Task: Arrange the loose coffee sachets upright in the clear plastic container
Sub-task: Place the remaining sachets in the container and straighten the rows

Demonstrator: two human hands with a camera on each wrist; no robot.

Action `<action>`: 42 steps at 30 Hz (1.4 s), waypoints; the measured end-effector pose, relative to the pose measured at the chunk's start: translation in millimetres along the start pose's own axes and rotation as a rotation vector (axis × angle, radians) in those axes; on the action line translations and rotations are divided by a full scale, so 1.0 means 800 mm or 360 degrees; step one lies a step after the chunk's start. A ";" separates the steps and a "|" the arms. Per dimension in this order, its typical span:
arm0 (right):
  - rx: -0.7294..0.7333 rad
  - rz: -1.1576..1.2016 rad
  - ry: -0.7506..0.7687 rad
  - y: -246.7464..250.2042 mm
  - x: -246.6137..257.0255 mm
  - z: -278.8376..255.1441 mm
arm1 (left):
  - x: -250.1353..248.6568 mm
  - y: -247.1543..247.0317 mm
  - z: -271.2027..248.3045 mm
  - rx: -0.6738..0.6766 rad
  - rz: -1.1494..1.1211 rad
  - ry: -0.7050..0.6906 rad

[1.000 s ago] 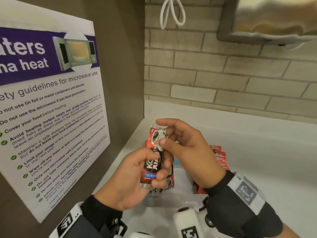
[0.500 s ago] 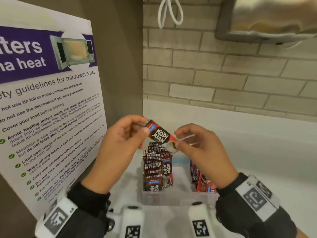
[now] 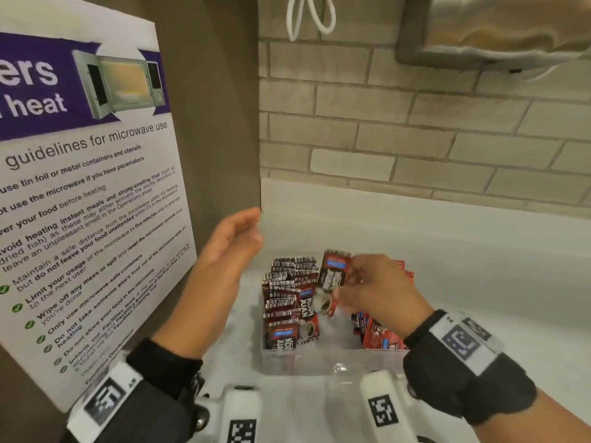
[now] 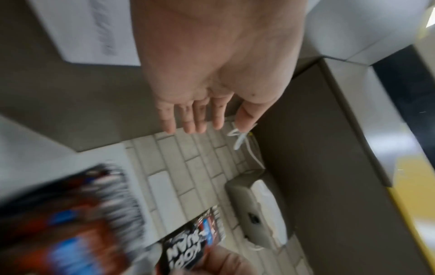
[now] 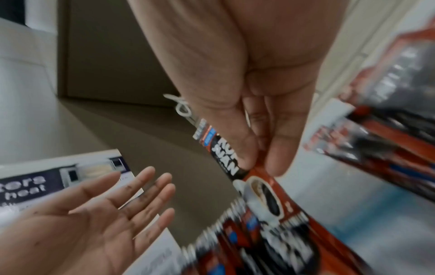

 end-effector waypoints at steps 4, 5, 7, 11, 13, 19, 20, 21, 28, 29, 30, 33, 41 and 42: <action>0.0243 -0.0069 -0.0066 -0.053 -0.008 0.008 | 0.065 0.018 -0.021 -0.0026 -0.0044 0.0403; 0.0254 -0.0107 -0.0072 -0.057 -0.006 0.010 | 0.076 0.018 -0.026 -0.0030 -0.0070 0.0482; 0.0279 -0.0194 -0.0090 -0.065 -0.006 0.014 | 0.096 0.018 -0.035 -0.0045 -0.0097 0.0618; 0.0319 -0.0385 -0.0090 -0.076 -0.005 0.018 | 0.126 0.012 -0.047 0.0052 -0.0068 0.0804; 0.0333 -0.0433 -0.0075 -0.082 -0.007 0.018 | 0.137 0.006 -0.050 0.0128 -0.0102 0.0852; 0.0467 -0.0328 -0.0135 -0.104 -0.017 0.011 | 0.143 -0.007 -0.054 0.0204 -0.0124 0.0870; 0.0497 -0.0306 -0.0151 -0.108 -0.017 0.008 | 0.142 -0.010 -0.055 0.0200 -0.0136 0.0873; 0.0530 -0.0294 -0.0170 -0.110 -0.016 0.005 | 0.142 -0.010 -0.055 0.0191 -0.0139 0.0870; 0.0645 -0.0362 -0.0123 -0.118 -0.011 0.008 | 0.144 -0.013 -0.058 0.0212 -0.0126 0.0888; 0.0664 -0.0347 -0.0109 -0.120 -0.009 0.009 | 0.144 -0.016 -0.059 0.0227 -0.0122 0.0893; 0.0671 -0.0336 -0.0094 -0.121 -0.008 0.011 | 0.142 -0.019 -0.060 0.0245 -0.0115 0.0888; 0.0726 -0.0336 -0.0093 -0.127 -0.007 0.013 | 0.140 -0.021 -0.059 0.0247 -0.0119 0.0858; 0.0501 -0.0093 -0.0142 -0.139 -0.018 0.029 | 0.146 -0.010 -0.048 0.0174 -0.0234 0.0795; 0.0458 -0.0060 -0.0110 -0.145 -0.022 0.034 | 0.148 -0.009 -0.048 0.0150 -0.0274 0.0804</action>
Point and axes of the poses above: each hand's wrist, its own z-axis towards the middle knuckle, its own y-axis out of the back of the hand, x = y × z, the point moved 10 cm from there along z, towards the middle knuckle, and after that the axes turned 11 degrees about -z, right-handed, at the moved point
